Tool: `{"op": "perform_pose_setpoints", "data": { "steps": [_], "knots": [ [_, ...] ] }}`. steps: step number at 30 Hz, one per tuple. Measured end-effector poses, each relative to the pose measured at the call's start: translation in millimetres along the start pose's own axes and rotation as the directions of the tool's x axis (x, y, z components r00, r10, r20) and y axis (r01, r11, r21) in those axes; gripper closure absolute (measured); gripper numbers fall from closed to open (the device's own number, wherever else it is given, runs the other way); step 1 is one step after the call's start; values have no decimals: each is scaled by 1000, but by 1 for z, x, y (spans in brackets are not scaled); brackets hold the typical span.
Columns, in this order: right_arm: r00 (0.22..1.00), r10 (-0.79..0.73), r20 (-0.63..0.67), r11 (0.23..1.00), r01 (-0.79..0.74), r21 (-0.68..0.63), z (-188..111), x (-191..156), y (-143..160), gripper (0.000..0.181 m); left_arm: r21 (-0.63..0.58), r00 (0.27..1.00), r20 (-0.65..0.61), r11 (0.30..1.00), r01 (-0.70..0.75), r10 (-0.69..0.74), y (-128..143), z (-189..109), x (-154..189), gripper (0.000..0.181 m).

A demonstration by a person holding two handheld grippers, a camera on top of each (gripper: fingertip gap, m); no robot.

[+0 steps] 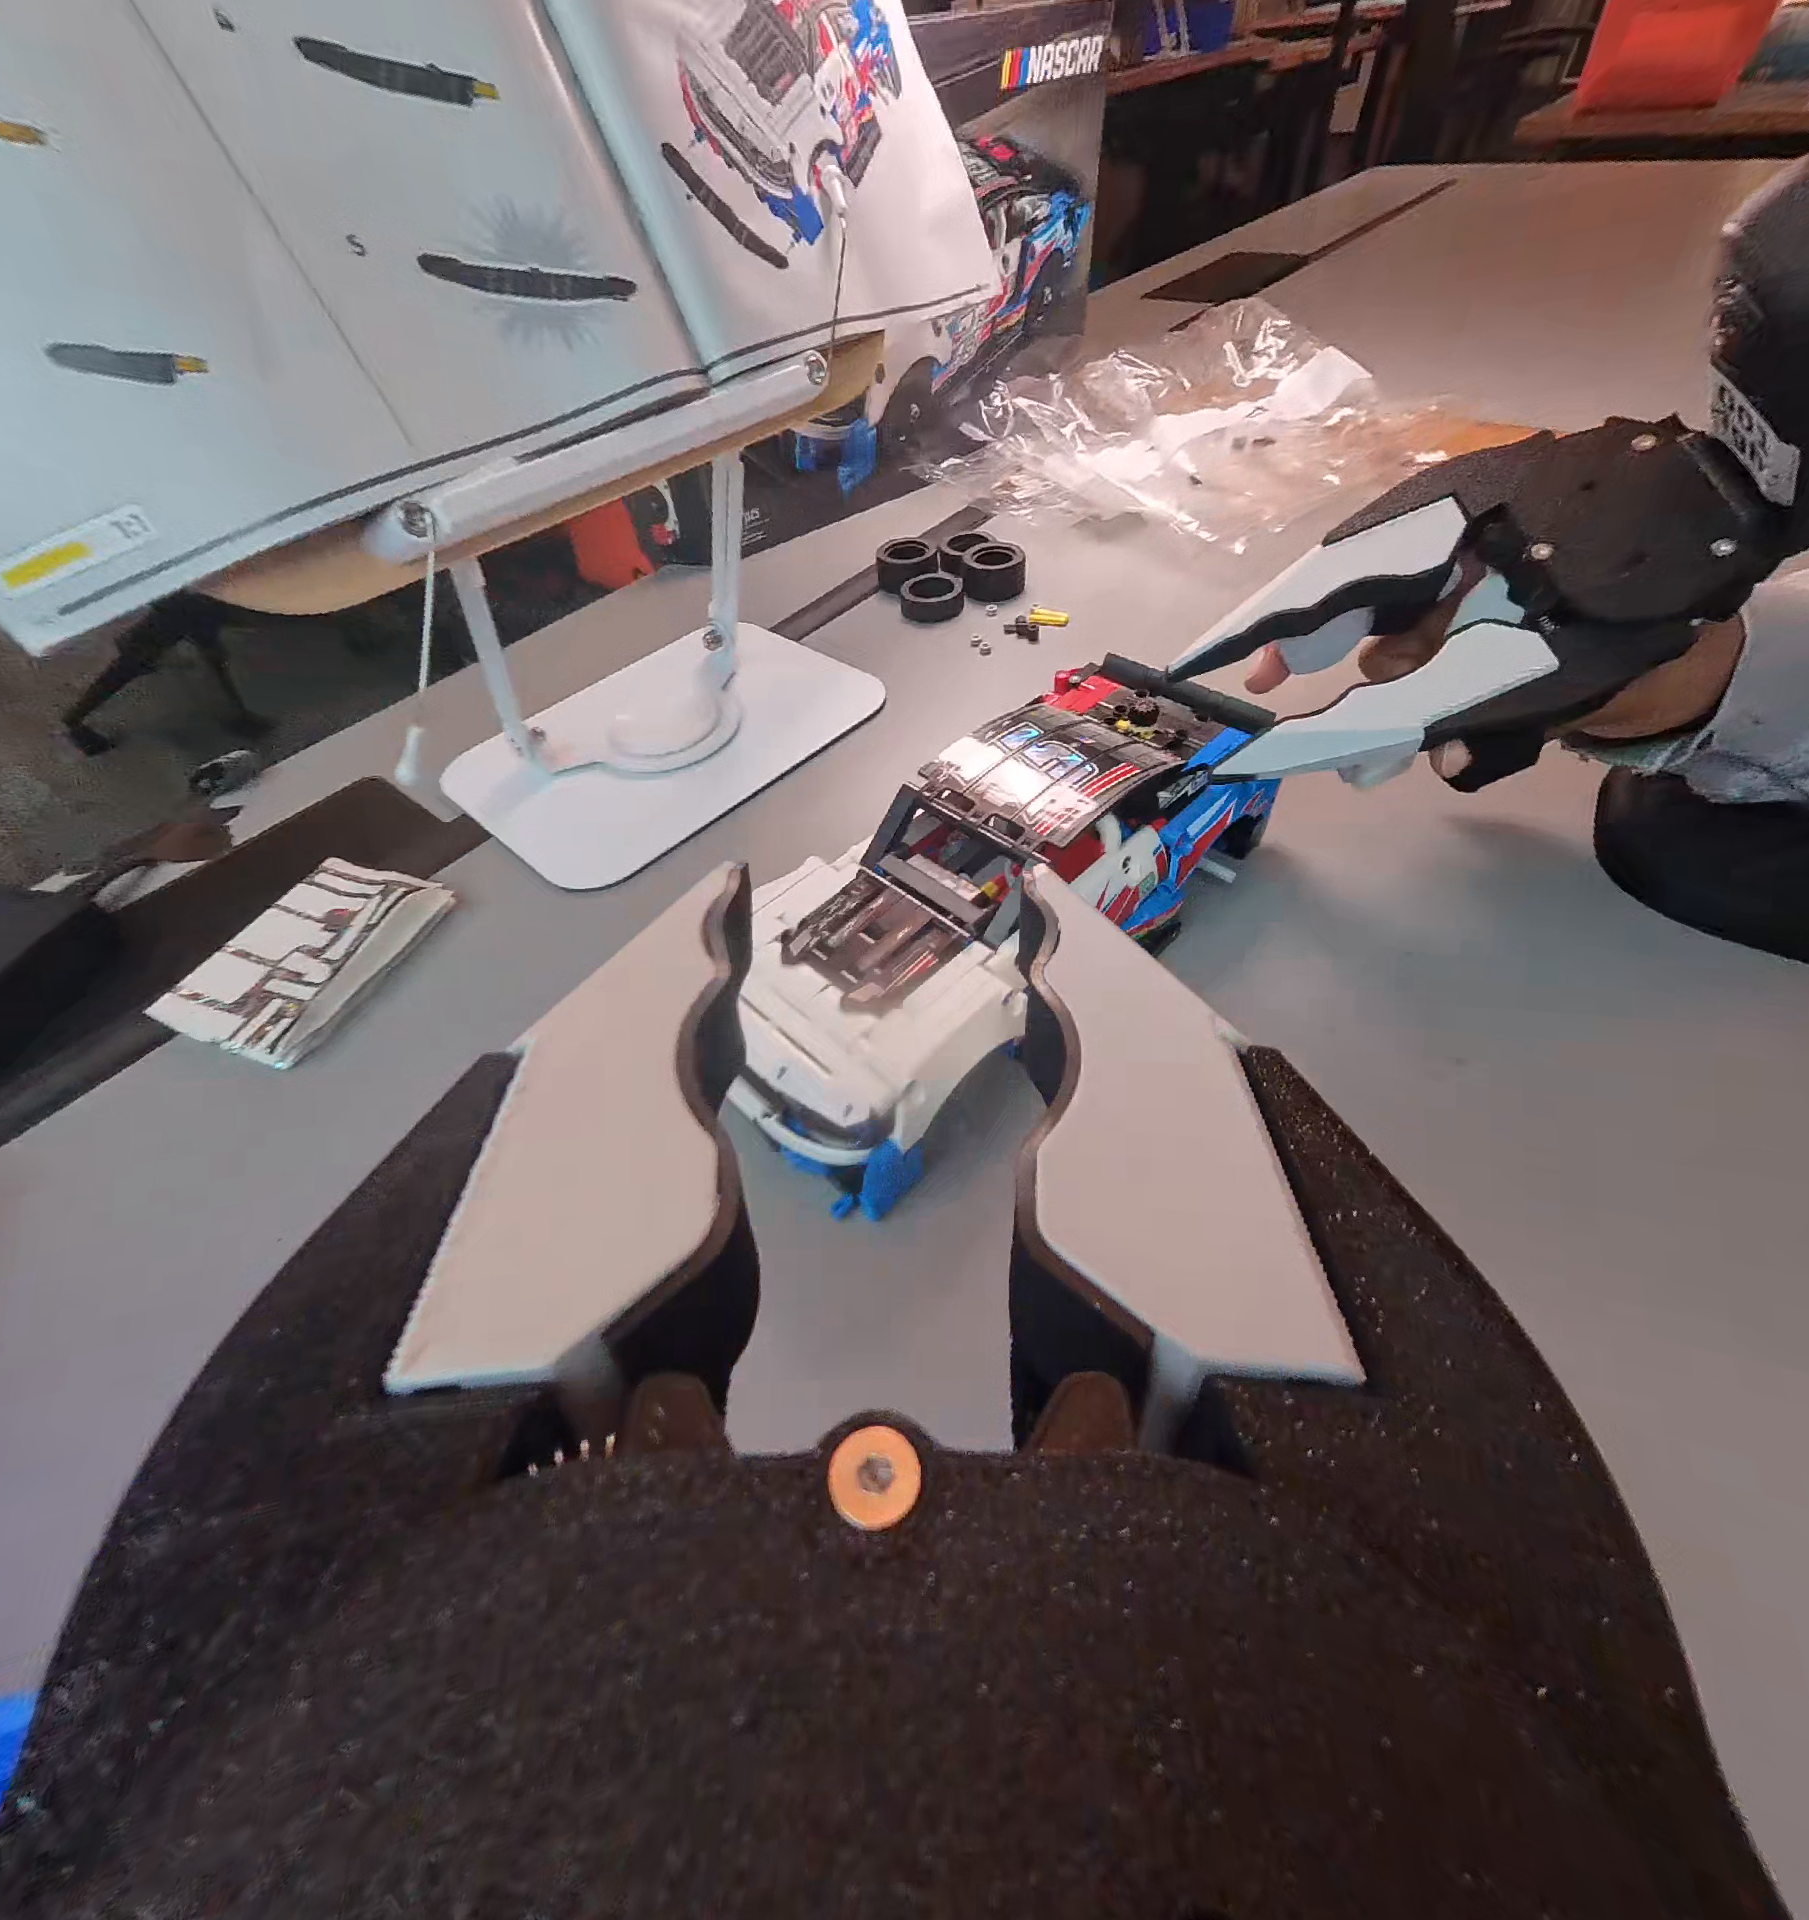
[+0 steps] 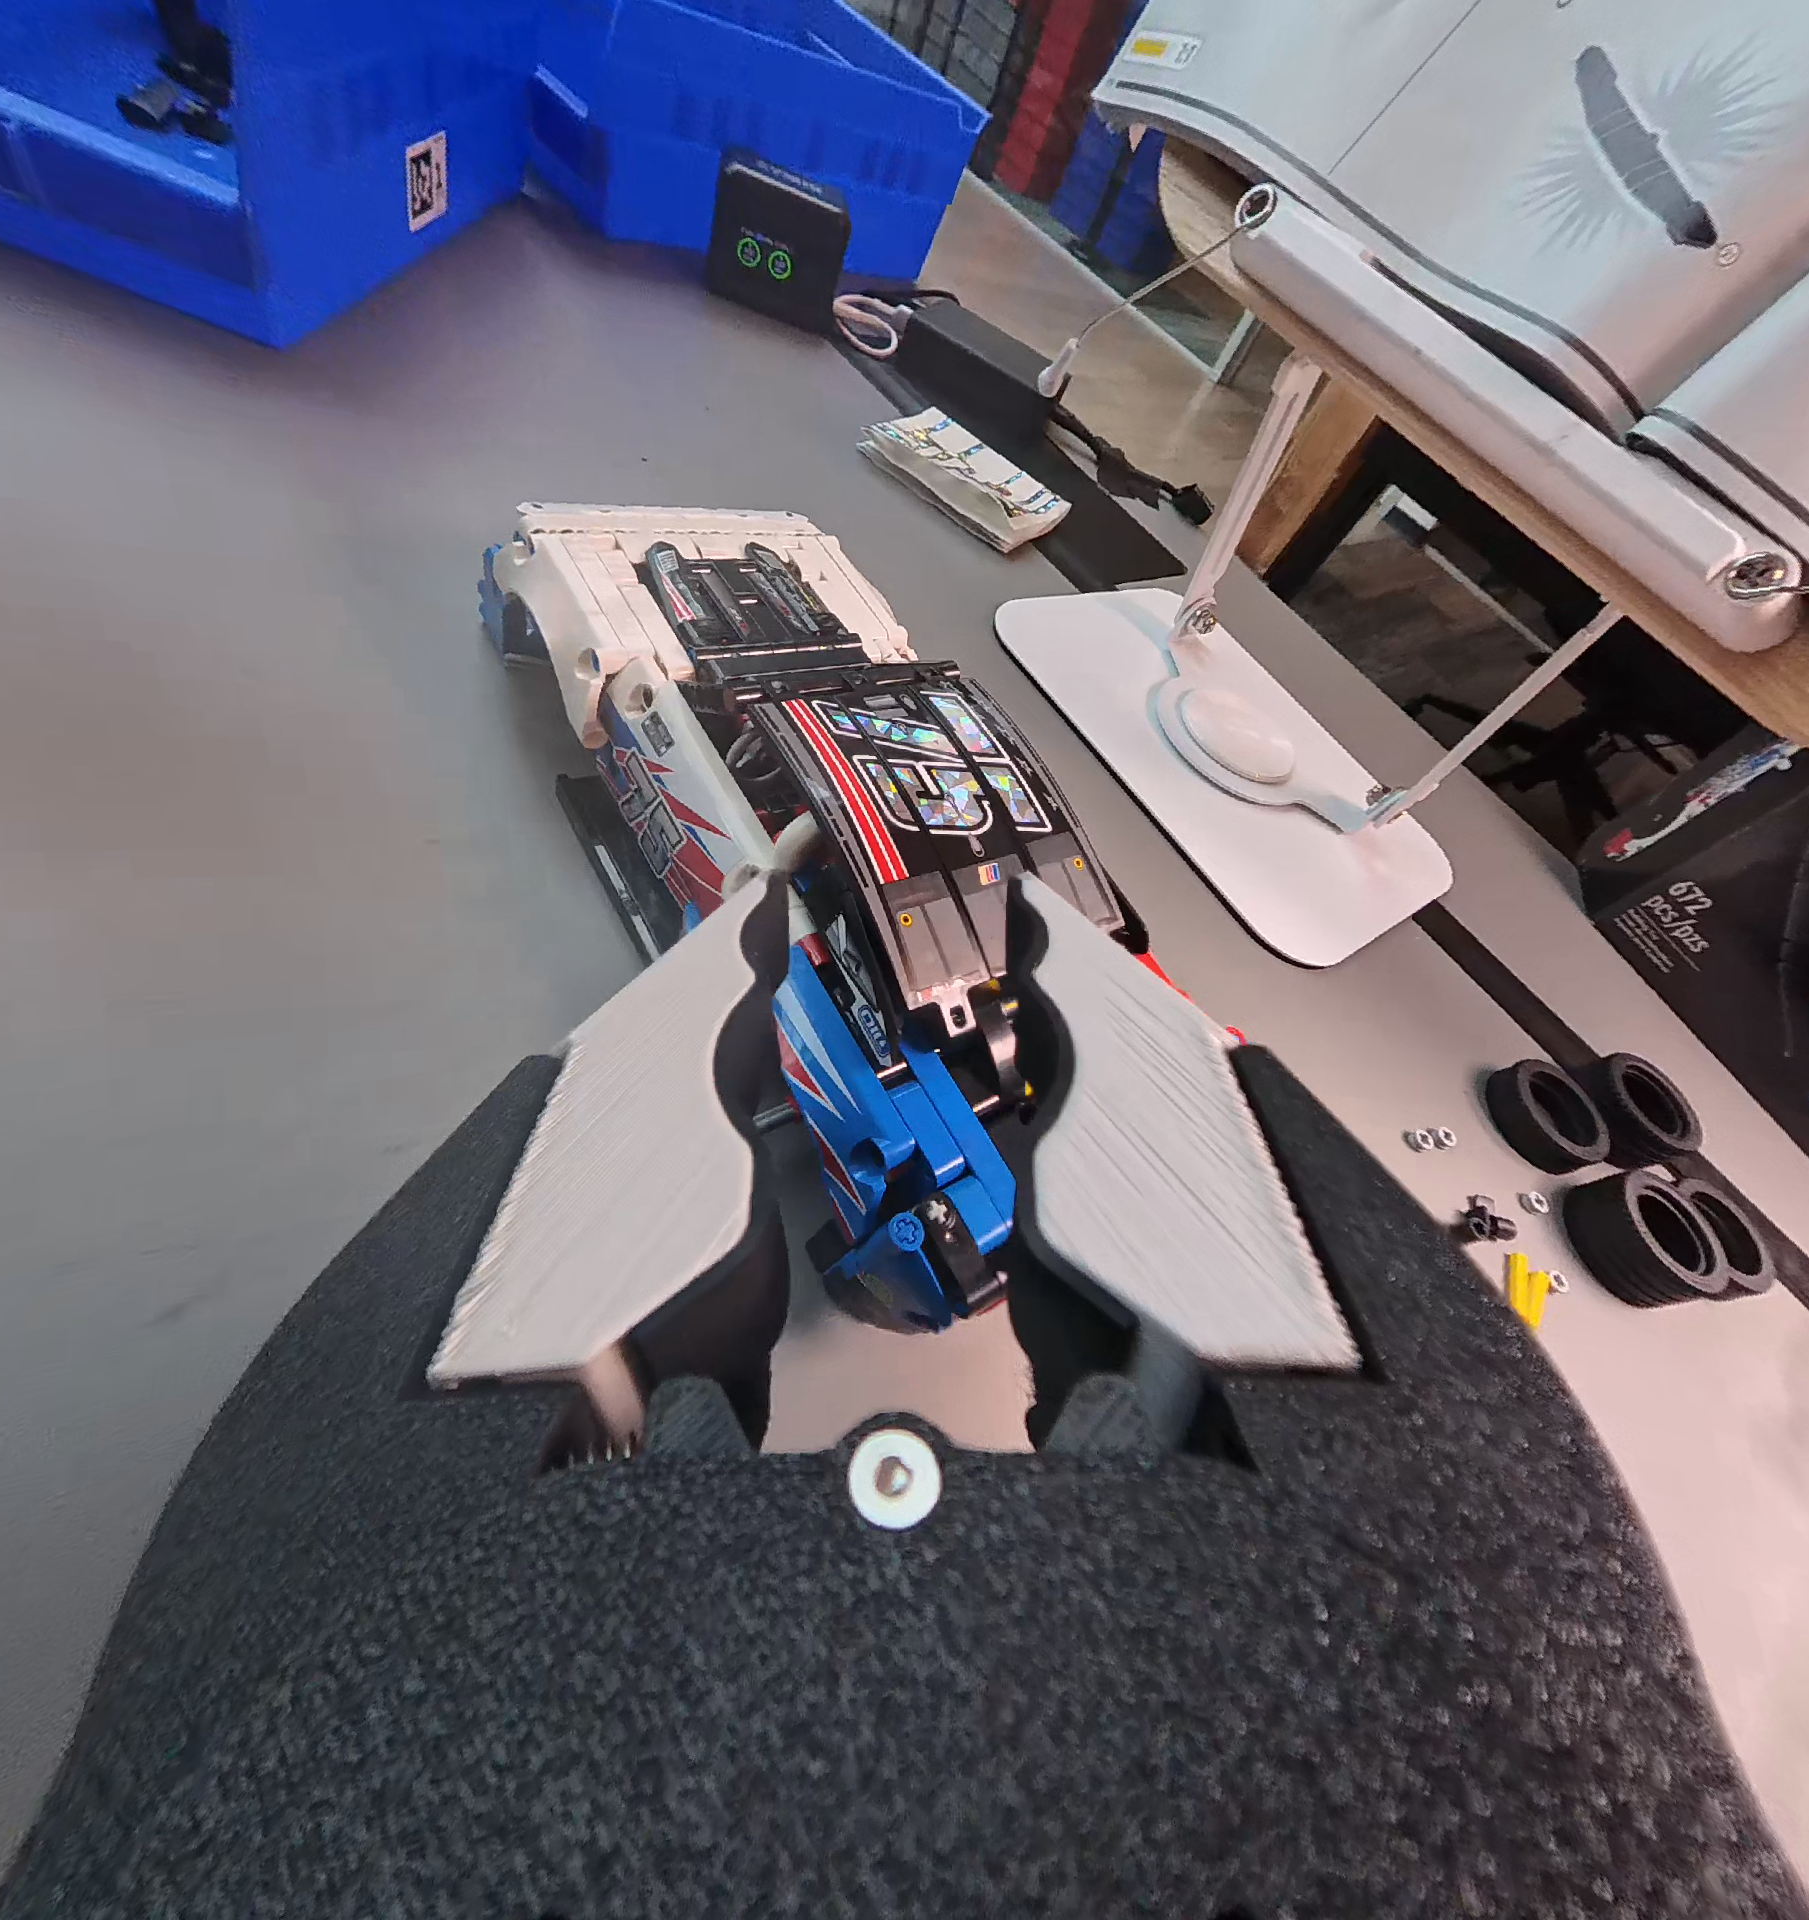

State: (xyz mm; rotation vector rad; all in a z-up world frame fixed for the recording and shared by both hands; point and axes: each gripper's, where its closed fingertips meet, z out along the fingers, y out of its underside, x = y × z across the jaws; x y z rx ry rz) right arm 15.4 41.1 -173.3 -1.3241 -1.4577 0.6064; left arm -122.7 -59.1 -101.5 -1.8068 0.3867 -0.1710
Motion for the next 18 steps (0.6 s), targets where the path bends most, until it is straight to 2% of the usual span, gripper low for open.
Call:
{"op": "perform_pose_setpoints", "data": {
  "steps": [4,7,11,15,18],
  "knots": [
    [999,6,-54,1000,-5,14,-2,11,4,141,60,992,-26,990,128,-126,9,45,0,129],
    [994,13,-106,999,-9,36,-5,23,3,137,110,969,-21,963,247,-246,22,61,-15,126],
    [983,87,-162,990,-67,124,-14,41,-4,134,222,950,0,926,305,-312,37,52,-24,125],
    [962,190,-197,964,-145,224,-21,58,-10,133,319,959,42,913,254,-281,22,35,-31,119],
    [949,227,-221,950,-166,265,-23,66,-10,133,348,963,69,911,221,-260,17,28,-35,116]
  ]
}}
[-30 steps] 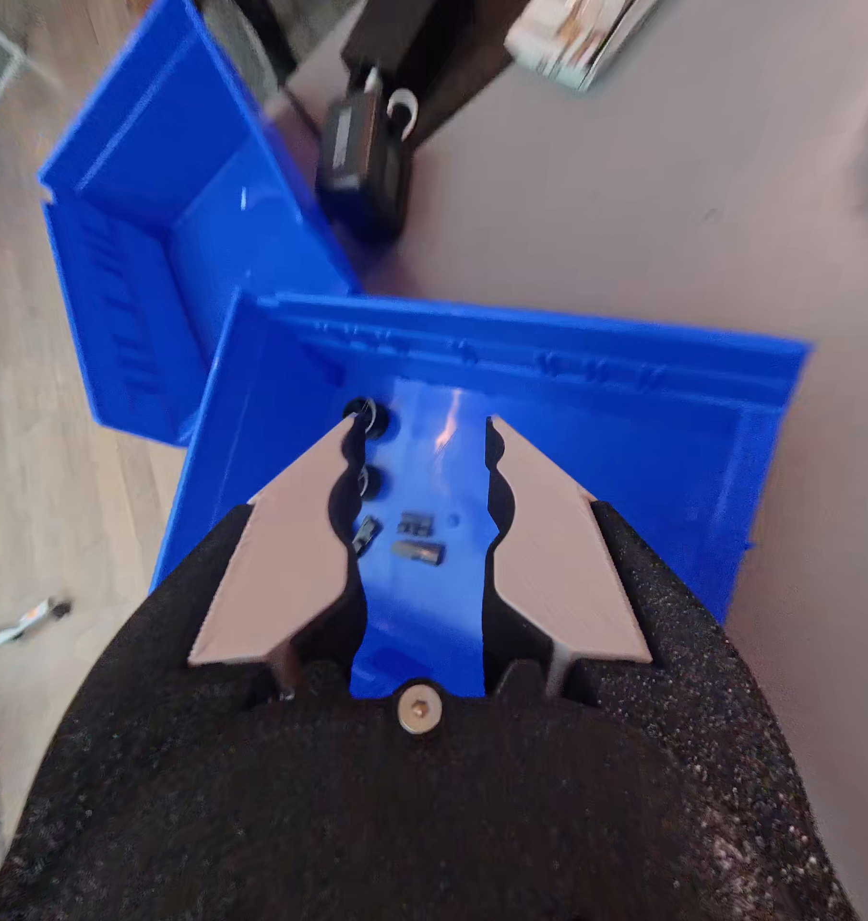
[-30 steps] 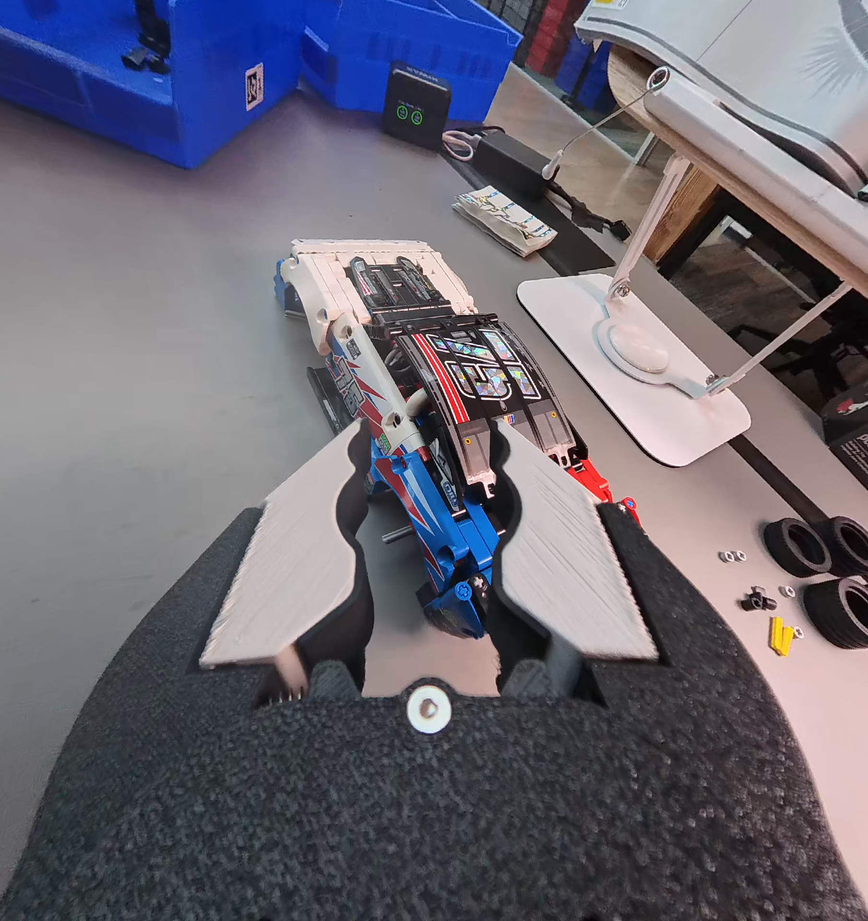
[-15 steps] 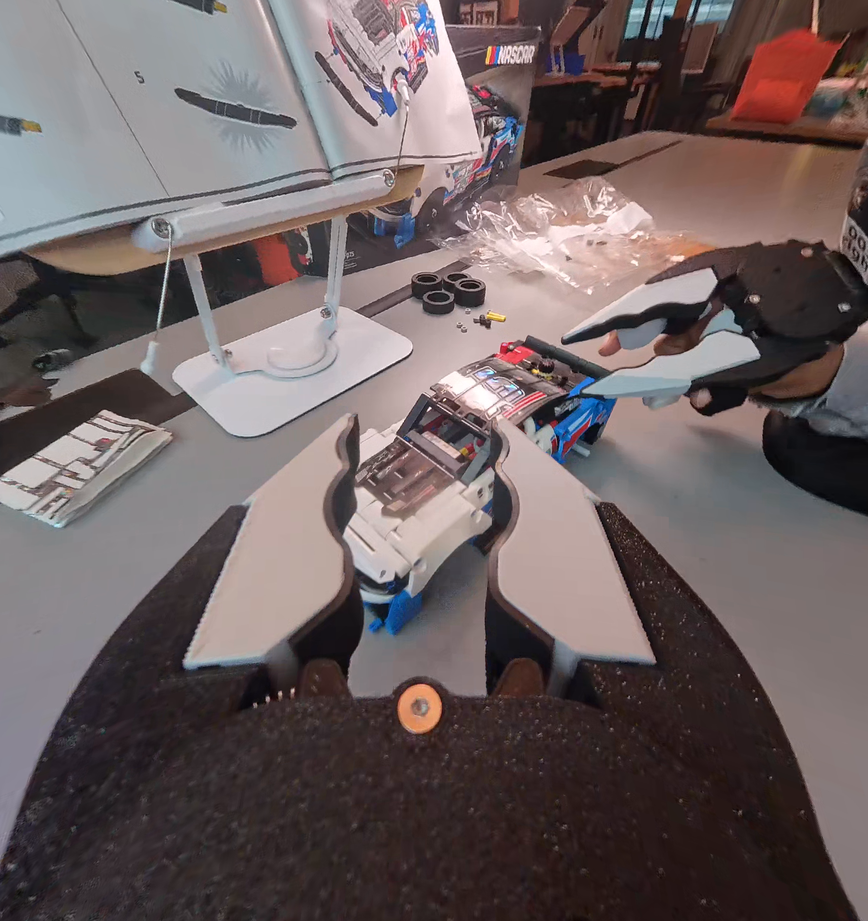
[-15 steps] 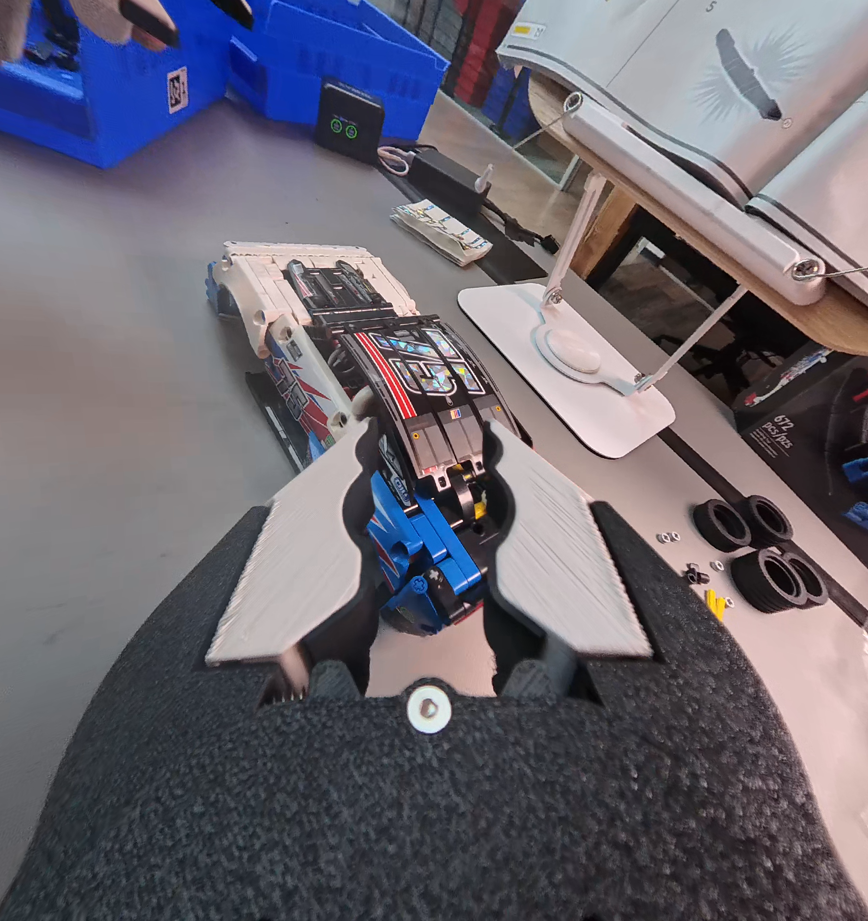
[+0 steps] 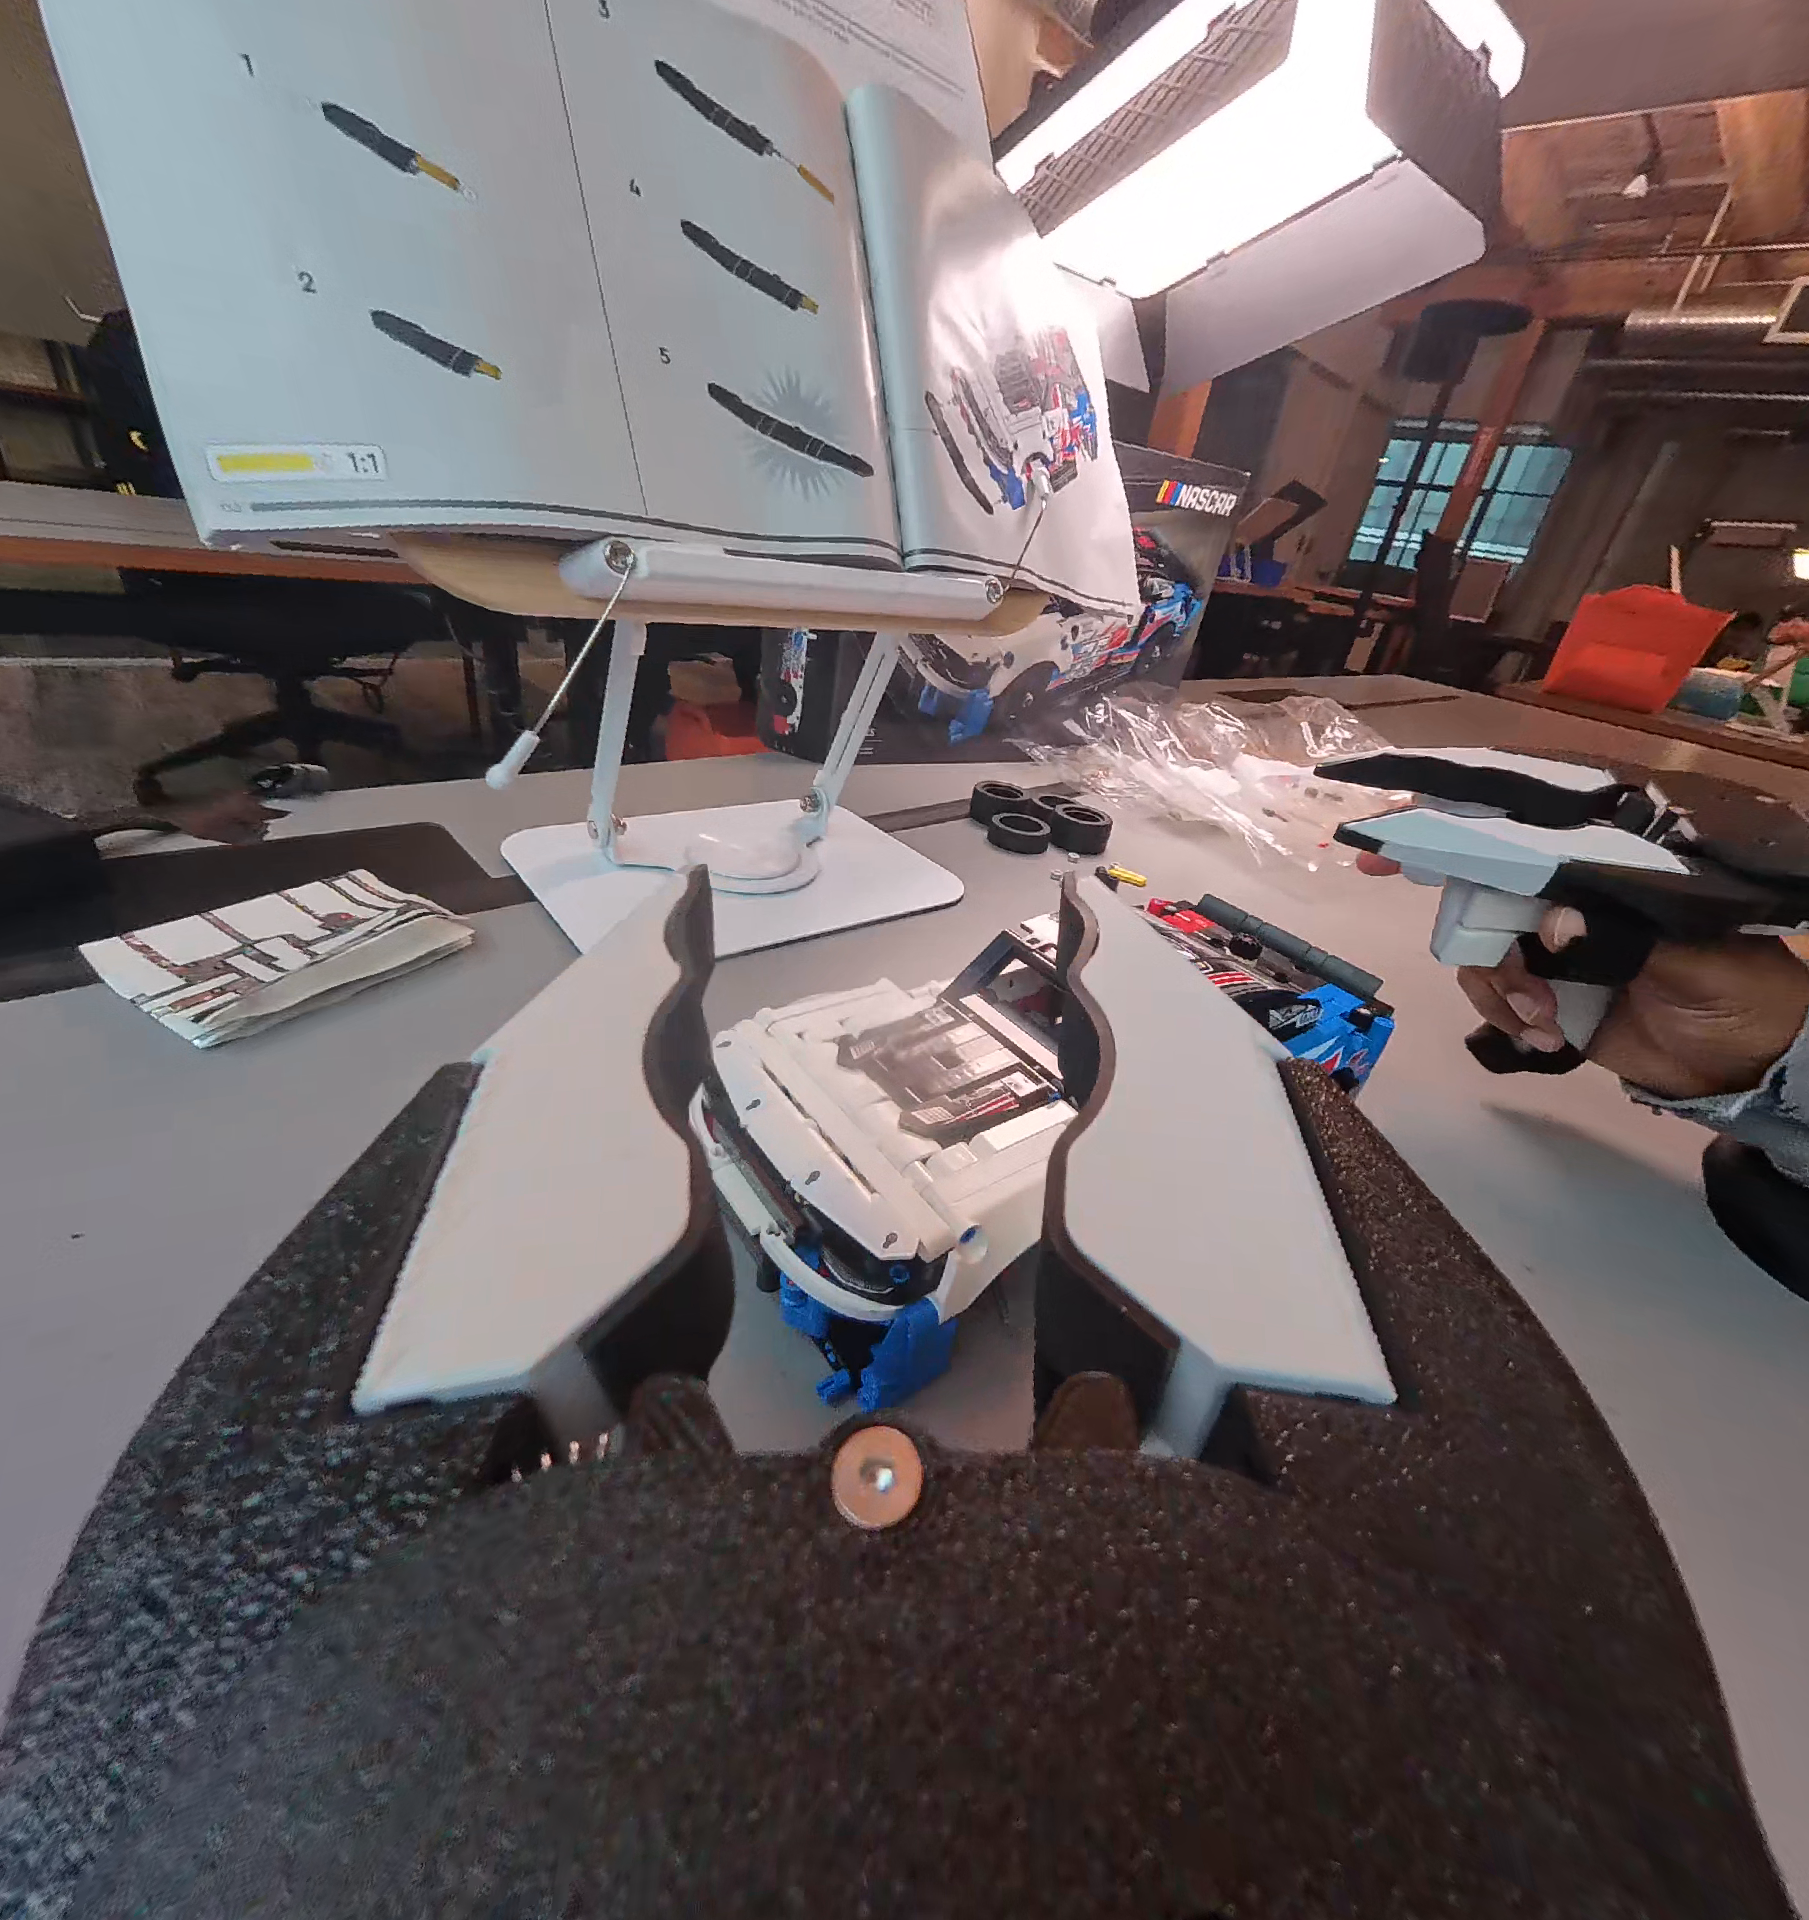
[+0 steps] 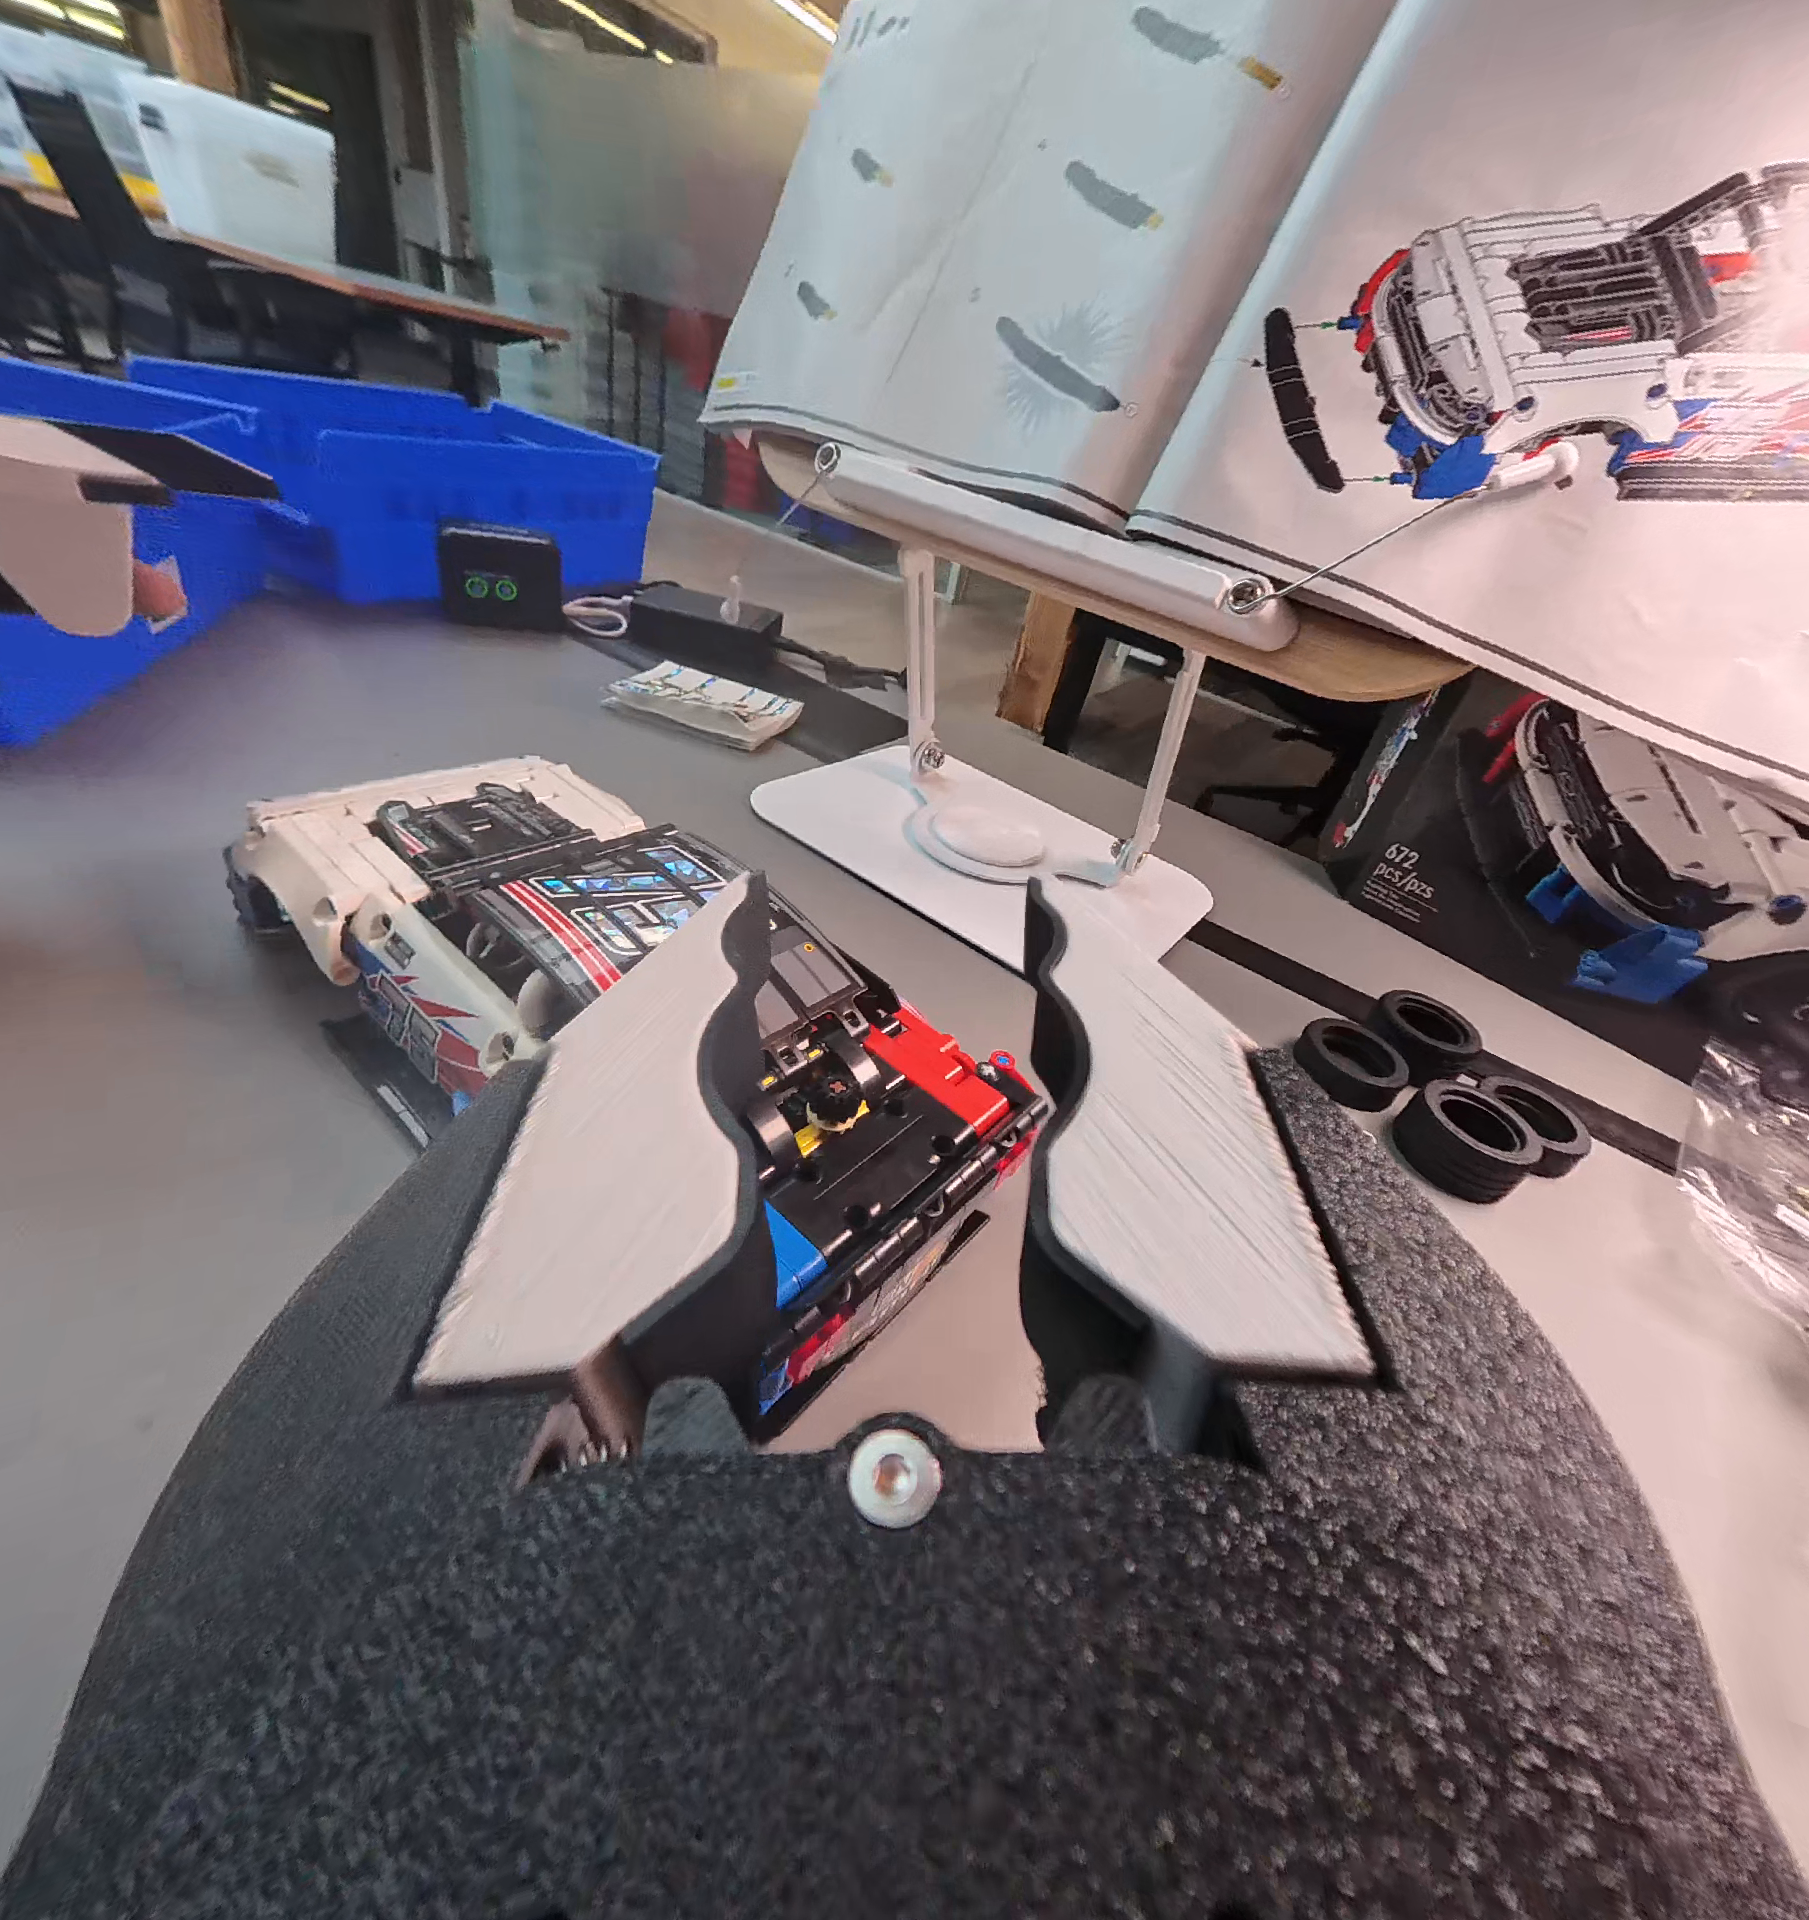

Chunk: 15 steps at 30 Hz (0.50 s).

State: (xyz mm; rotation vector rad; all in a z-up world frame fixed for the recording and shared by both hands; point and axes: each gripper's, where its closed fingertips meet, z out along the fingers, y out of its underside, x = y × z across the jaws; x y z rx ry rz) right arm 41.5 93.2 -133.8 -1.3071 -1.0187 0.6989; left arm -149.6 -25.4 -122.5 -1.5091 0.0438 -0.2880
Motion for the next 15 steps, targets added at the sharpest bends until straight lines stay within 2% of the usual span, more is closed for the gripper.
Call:
{"op": "perform_pose_setpoints", "data": {
  "steps": [7,11,15],
  "knots": [
    [998,-40,-41,999,41,31,11,9,-7,136,13,1000,4,1000,-13,13,-3,-3,-6,114],
    [998,-46,-41,998,47,44,35,19,-30,139,12,1000,6,1000,-5,5,-3,-3,-8,117],
    [991,-74,-112,995,81,58,69,46,-60,141,-13,1000,9,1000,-23,23,3,1,-5,120]
  ]
}}
